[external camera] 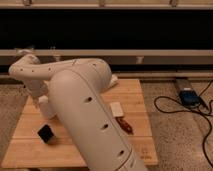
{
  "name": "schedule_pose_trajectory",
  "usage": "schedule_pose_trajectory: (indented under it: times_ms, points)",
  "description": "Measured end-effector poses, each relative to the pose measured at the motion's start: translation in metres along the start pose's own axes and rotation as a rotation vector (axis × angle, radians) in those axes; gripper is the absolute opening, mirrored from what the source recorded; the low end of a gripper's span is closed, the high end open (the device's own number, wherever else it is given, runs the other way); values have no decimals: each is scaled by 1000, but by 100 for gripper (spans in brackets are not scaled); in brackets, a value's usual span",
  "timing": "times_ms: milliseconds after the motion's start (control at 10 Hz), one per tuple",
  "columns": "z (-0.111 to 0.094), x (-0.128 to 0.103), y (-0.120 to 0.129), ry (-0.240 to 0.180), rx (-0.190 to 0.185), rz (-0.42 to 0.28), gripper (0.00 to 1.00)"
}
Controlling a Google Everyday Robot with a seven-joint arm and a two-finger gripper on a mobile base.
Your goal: Place the ceramic cup over the eraser
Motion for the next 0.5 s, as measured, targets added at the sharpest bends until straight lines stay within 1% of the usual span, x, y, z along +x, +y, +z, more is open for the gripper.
schedule_pose_trajectory:
  times_ms: [400,500]
  points:
    - [7,-3,-4,1,-30,10,65]
    - [10,-4,-2,5,-43,7,65]
